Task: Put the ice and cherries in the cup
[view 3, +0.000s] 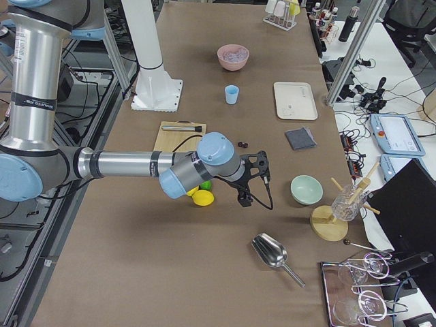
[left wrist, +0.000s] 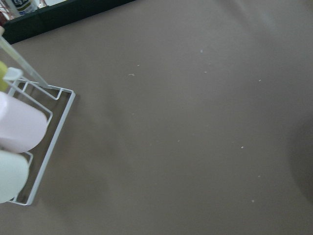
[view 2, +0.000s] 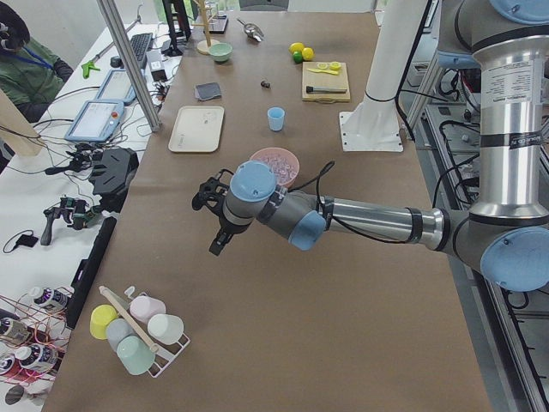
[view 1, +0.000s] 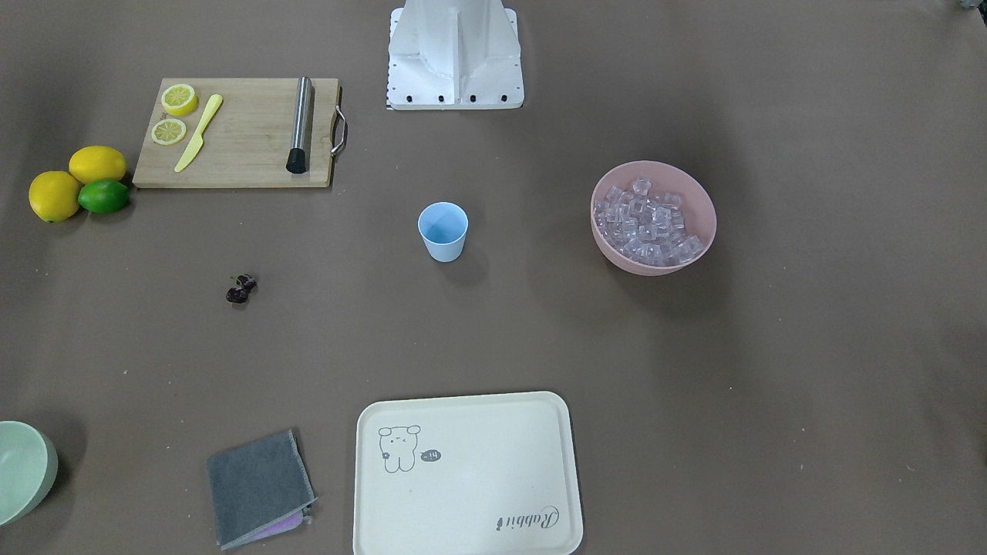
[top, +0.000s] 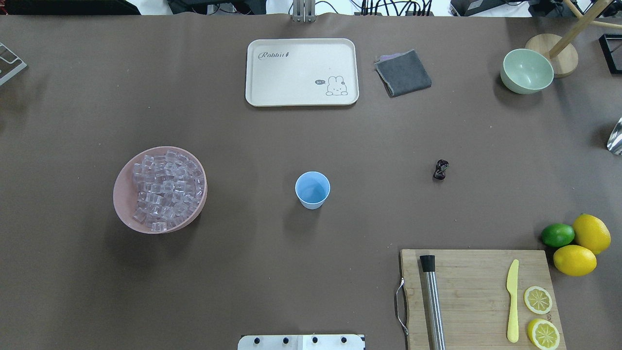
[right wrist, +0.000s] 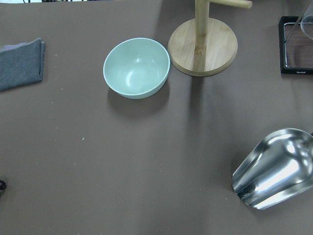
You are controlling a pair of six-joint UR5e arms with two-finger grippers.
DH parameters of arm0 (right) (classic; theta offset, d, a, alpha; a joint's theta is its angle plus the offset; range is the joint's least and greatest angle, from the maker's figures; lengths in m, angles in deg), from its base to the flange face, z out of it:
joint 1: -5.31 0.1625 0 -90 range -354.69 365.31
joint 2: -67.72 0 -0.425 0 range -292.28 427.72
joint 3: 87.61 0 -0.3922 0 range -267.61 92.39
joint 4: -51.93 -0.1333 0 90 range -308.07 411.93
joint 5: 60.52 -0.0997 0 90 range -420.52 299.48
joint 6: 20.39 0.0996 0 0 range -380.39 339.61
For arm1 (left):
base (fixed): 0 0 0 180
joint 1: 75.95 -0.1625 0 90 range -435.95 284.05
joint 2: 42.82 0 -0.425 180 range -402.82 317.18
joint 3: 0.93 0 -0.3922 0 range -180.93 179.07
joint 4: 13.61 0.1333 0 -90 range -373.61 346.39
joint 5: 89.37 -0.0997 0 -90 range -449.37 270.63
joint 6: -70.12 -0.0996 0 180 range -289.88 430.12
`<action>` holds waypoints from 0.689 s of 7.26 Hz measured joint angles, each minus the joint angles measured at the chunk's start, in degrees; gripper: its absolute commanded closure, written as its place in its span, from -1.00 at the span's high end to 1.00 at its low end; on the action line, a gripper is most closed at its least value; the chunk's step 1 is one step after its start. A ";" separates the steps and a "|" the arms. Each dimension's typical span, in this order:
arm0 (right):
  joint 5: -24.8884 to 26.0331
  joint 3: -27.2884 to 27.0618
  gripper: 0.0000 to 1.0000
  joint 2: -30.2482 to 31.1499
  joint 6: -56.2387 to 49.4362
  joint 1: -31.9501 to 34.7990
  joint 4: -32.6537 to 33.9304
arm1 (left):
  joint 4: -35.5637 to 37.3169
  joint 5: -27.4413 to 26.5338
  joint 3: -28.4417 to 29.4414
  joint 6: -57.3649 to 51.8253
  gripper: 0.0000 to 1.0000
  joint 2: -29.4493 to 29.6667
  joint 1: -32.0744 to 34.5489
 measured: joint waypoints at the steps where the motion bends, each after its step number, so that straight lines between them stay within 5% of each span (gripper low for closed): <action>1: 0.07 -0.08 1.00 -0.31 1.75 -1.05 -0.08 | -0.37 0.27 -2.91 5.24 0.98 -0.16 -3.03; 5: -0.17 -0.33 1.00 -0.52 3.83 -2.26 -0.75 | -4.49 -6.49 -10.00 19.76 0.97 0.32 -17.62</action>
